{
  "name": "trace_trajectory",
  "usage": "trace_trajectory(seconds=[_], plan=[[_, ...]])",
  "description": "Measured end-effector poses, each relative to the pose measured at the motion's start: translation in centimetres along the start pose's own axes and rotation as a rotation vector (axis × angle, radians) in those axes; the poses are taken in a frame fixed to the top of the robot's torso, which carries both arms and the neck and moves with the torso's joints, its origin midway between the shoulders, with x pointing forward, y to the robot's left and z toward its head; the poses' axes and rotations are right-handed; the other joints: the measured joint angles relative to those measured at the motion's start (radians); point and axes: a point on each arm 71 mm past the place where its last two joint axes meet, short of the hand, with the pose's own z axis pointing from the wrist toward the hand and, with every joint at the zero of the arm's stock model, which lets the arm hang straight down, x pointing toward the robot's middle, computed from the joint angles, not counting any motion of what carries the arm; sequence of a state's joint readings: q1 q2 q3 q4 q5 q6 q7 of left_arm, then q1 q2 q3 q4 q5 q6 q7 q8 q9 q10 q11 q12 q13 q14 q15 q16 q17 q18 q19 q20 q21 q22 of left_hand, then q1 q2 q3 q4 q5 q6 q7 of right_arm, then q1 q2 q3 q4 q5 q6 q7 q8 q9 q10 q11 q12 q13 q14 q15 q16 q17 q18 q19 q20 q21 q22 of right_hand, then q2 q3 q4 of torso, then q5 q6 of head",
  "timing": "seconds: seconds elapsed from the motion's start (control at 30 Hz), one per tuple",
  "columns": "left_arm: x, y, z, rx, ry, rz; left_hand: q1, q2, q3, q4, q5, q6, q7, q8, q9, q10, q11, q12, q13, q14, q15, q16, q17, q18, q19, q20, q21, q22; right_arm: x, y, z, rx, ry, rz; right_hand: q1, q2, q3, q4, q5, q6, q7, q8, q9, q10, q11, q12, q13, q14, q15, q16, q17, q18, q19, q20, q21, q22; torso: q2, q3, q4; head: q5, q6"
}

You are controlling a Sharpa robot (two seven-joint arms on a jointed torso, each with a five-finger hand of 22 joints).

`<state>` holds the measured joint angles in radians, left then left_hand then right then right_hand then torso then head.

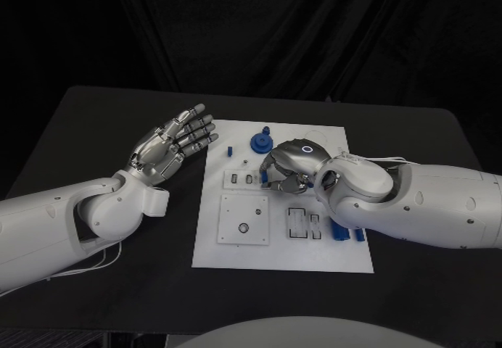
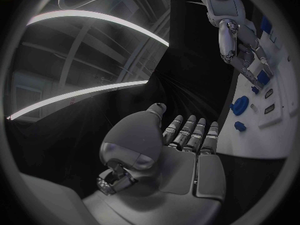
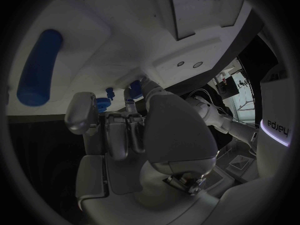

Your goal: Assemble the parts on the task board

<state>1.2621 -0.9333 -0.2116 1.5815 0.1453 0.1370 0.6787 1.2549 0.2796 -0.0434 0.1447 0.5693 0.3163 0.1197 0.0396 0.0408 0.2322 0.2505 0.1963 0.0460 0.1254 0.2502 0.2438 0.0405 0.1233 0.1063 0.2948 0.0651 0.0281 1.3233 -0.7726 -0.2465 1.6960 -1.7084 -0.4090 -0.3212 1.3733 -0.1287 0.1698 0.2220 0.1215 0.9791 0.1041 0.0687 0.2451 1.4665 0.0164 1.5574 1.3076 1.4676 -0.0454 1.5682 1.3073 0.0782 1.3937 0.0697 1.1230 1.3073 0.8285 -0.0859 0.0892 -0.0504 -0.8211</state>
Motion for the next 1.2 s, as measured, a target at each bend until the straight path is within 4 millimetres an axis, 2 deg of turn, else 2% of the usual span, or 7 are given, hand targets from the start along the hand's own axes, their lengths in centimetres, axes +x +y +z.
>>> trace_trajectory(seconds=[0.43, 0.53, 0.7, 0.87, 1.03, 1.1, 1.2], plan=[[-0.1, 0.1, -0.1, -0.001, -0.002, 0.0, 0.0, 0.0, 0.0, 0.0, 0.0, 0.0, 0.0, 0.0, 0.0, 0.0, 0.0, 0.0, 0.0, 0.0, 0.0, 0.0, 0.0, 0.0, 0.0, 0.0, 0.0, 0.0, 0.0, -0.1, 0.0, -0.003, 0.0, -0.002, -0.009, -0.009, -0.024, 0.024, -0.049, -0.097, -0.004, -0.004, -0.023, 0.0, 0.0, 0.0, 0.0, 0.0, 0.0, 0.0, 0.0, 0.0, 0.0, 0.0, 0.01, 0.0, 0.0, 0.0006, -0.0011, 0.003, -0.002], [-0.1, 0.0, -0.2, -0.001, -0.003, -0.001, 0.0, 0.0, 0.0, 0.0, 0.0, 0.0, 0.0, 0.0, 0.0, 0.0, 0.0, 0.0, 0.0, 0.0, 0.0, 0.0, 0.0, -0.016, 0.0, 0.0, 0.0, 0.0, 0.0, -0.3, -0.2, -0.004, -0.008, 0.0, -0.013, -0.013, -0.031, 0.032, -0.058, -0.116, -0.007, -0.004, -0.03, 0.0, 0.0, 0.0, 0.0, 0.0, 0.0, 0.0, 0.0, 0.0, 0.0, 0.0, 0.01, 0.0, 0.0, 0.0006, -0.0011, 0.005, -0.002], [0.0, -0.1, -0.5, -0.001, -0.004, -0.003, -0.005, -0.005, 0.009, -0.007, 0.004, -0.005, 0.005, 0.0, 0.0, 0.0, 0.0, 0.005, 0.0, 0.0, 0.0, 0.003, 0.0, -0.016, 0.027, 0.0, 0.017, 0.007, -0.5, -0.5, -0.8, -0.019, -0.047, 0.015, -0.024, -0.024, -0.037, 0.057, -0.06, -0.127, -0.006, -0.004, -0.037, 0.0, 0.0, 0.0, 0.0, 0.0, 0.0, 0.0, 0.0, 0.0, 0.006, -0.006, 0.021, 0.0, 0.0, 0.0004, -0.0007, 0.013, -0.002], [0.2, -0.3, -0.9, -0.001, -0.014, 0.001, -0.017, -0.017, 0.038, -0.027, 0.004, -0.005, 0.006, 0.0, 0.0, 0.002, 0.0, 0.04, 0.004, 0.059, 0.011, 0.104, 0.016, -0.017, 0.175, -0.002, 0.107, 0.043, -1.7, -0.4, -1.3, -0.052, -0.106, 0.038, -0.026, -0.022, -0.039, 0.061, -0.062, -0.127, -0.006, -0.004, -0.037, 0.0, 0.0, 0.001, 0.0, 0.0, 0.0, 0.0, 0.0, 0.0, 0.009, -0.006, 0.036, 0.0, 0.0, 0.0004, -0.0002, 0.018, 0.011], [0.4, -0.5, -1.2, -0.001, -0.037, 0.032, -0.021, -0.032, 0.064, -0.035, 0.004, 0.028, 0.023, 0.007, 0.004, 0.095, 0.018, 0.14, 0.021, 0.195, 0.016, 0.279, 0.041, -0.017, 0.374, -0.008, 0.235, 0.094, -4.4, -0.9, -1.9, -0.081, -0.185, 0.078, -0.06, -0.027, -0.043, 0.068, -0.069, -0.107, 0.0, 0.005, -0.038, 0.0, 0.0, 0.004, 0.0, 0.0, 0.0, 0.0, 0.0, 0.0, 0.011, -0.004, 0.044, 0.001, 0.0, 0.0006, -0.0005, 0.028, 0.031], [0.5, -0.8, -1.1, 0.002, -0.046, 0.063, -0.022, -0.044, 0.069, -0.03, 0.002, 0.054, 0.028, 0.014, 0.007, 0.148, 0.026, 0.192, 0.032, 0.25, 0.009, 0.325, 0.052, -0.016, 0.429, -0.012, 0.273, 0.11, -5.5, -1.3, -2.2, -0.082, -0.211, 0.098, -0.064, -0.023, -0.045, 0.071, -0.069, -0.104, 0.003, 0.005, -0.038, 0.0, 0.0, 0.004, 0.0, 0.0, 0.0, 0.0, 0.0, 0.0, 0.011, -0.004, 0.046, 0.001, 0.0, 0.0009, -0.0008, 0.031, 0.04], [0.6, -1.6, -0.7, 0.015, -0.059, 0.135, -0.018, -0.066, 0.069, -0.015, -0.03, 0.126, 0.034, 0.034, 0.016, 0.246, 0.027, 0.282, 0.057, 0.349, -0.015, 0.421, 0.083, -0.017, 0.528, -0.021, 0.351, 0.145, -6.9, -2.2, -2.7, -0.074, -0.247, 0.121, -0.075, -0.02, -0.045, 0.071, -0.069, -0.081, 0.003, 0.017, -0.037, 0.0, 0.0, 0.01, 0.0, 0.0, 0.0, 0.0, 0.0, 0.0, 0.019, -0.004, 0.063, 0.001, 0.0, 0.0016, -0.0008, 0.034, 0.056]])
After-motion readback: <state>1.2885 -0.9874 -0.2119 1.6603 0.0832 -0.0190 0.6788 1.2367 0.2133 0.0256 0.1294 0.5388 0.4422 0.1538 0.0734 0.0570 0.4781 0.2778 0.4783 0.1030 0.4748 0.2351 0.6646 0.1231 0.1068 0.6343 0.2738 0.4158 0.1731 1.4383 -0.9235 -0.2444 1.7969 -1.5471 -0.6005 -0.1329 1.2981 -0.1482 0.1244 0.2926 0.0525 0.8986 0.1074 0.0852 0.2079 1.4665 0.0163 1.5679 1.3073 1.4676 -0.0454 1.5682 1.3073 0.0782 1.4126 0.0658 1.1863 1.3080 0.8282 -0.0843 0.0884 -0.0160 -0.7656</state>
